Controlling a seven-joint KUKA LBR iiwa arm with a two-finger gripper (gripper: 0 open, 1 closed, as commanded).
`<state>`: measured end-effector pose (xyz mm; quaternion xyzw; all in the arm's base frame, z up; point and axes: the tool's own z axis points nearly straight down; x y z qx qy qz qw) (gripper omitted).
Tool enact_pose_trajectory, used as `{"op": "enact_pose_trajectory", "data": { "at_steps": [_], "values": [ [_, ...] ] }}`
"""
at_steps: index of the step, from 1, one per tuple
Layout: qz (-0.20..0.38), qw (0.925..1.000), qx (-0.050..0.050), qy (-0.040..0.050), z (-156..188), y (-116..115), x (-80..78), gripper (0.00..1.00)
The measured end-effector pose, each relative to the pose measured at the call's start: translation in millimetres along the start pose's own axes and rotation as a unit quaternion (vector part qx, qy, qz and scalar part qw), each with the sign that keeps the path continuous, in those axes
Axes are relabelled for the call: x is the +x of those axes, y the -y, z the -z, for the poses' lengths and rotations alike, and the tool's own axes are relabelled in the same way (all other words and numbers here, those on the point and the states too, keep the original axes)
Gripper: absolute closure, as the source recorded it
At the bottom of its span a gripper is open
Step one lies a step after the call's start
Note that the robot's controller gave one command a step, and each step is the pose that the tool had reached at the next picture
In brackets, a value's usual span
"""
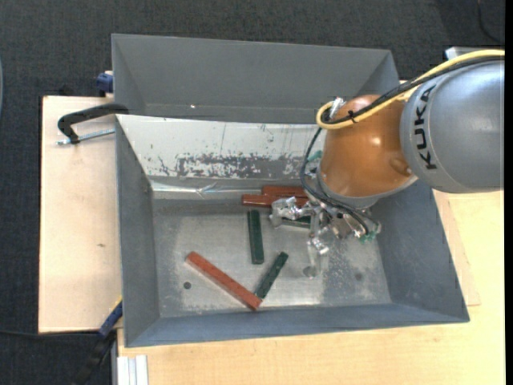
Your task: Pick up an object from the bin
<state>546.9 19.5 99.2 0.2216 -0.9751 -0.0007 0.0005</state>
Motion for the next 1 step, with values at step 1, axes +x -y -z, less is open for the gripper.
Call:
{"op": "enact_pose_trajectory", "data": {
  "at_steps": [1],
  "values": [
    [-0.064, 0.9979, 0.001, 0.0035, 4.8, -18.8, -13.2, 0.00]
  ]
}}
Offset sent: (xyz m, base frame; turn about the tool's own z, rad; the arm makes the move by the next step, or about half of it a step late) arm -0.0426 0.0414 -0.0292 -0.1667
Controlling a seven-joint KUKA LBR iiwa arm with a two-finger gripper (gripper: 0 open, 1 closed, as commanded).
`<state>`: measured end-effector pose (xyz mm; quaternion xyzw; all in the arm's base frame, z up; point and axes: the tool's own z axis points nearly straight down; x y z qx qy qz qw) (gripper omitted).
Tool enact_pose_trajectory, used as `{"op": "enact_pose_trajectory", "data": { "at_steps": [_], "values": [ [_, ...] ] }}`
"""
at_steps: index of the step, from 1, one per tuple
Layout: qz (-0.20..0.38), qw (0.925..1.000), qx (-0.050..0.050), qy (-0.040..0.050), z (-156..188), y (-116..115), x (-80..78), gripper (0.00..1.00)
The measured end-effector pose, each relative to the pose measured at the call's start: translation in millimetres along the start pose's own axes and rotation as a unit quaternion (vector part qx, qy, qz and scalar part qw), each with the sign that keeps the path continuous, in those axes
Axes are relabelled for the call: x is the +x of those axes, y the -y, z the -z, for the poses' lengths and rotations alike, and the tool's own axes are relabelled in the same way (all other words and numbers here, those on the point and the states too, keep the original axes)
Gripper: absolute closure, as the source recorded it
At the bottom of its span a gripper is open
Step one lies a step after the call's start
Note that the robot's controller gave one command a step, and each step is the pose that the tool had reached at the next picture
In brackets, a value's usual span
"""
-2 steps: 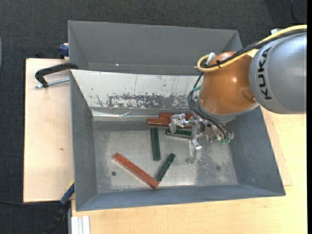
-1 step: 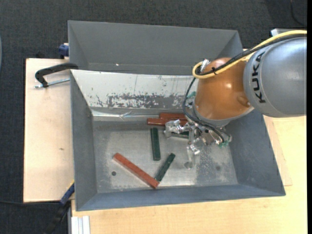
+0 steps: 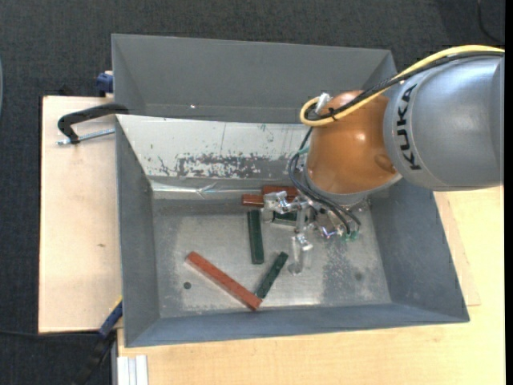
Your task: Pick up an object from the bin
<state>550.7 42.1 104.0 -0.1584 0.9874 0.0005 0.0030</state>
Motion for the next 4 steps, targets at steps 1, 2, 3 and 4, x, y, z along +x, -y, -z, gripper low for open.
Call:
{"op": "enact_pose_trajectory", "data": {
  "at_steps": [1, 2, 3, 4],
  "values": [
    [0.099, 0.9951, 0.000, -0.0015, -17.9, -20.8, 19.9, 0.00],
    [0.156, 0.9878, -0.001, -0.0008, -26.7, -15.7, 1.8, 0.00],
    [0.227, 0.9739, 0.000, 0.0015, -31.3, -57.9, 39.9, 1.00],
    [0.226, 0.9741, -0.001, -0.0011, -32.8, -57.3, 41.5, 0.00]
  ]
}}
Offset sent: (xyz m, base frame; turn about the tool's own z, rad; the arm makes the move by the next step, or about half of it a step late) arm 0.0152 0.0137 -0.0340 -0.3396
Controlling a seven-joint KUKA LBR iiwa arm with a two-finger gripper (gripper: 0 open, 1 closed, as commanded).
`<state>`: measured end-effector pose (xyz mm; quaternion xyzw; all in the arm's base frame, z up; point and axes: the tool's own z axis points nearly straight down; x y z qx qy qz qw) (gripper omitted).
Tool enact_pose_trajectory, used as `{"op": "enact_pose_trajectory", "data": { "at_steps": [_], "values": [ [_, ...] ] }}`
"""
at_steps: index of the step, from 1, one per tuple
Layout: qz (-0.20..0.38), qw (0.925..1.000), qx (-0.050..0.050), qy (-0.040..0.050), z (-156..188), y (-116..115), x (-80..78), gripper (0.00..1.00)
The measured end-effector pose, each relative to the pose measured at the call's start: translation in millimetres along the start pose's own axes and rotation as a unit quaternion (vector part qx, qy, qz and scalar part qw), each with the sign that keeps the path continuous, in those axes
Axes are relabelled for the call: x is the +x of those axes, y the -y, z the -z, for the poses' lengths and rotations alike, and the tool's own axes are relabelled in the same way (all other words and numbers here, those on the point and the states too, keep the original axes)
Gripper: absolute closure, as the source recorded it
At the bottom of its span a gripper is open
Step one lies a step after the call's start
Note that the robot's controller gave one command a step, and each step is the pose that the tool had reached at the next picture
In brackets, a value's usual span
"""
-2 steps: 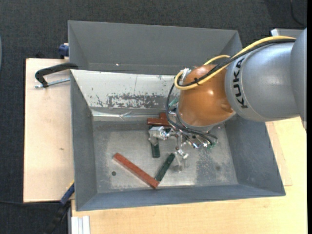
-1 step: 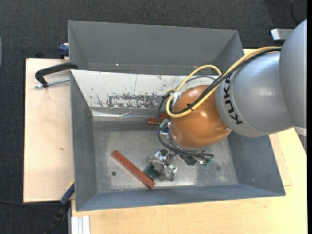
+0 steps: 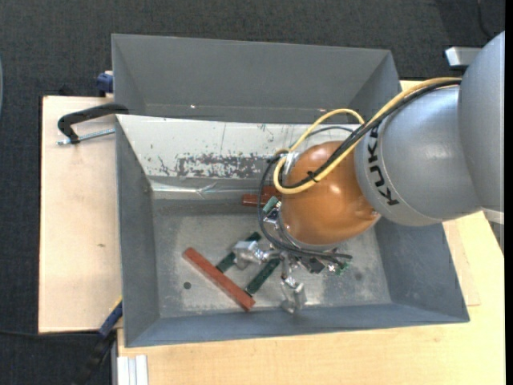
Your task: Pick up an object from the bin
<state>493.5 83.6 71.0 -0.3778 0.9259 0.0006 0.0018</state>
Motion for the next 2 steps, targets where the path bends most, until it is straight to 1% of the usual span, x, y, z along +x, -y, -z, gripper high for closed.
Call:
{"op": "enact_pose_trajectory", "data": {
  "at_steps": [1, 2],
  "values": [
    [0.000, 1.0000, 0.000, -0.0002, -0.4, -0.2, 0.1, 1.00],
    [0.000, 1.0000, 0.000, -0.0002, -0.4, -0.1, 0.2, 1.00]
  ]
}}
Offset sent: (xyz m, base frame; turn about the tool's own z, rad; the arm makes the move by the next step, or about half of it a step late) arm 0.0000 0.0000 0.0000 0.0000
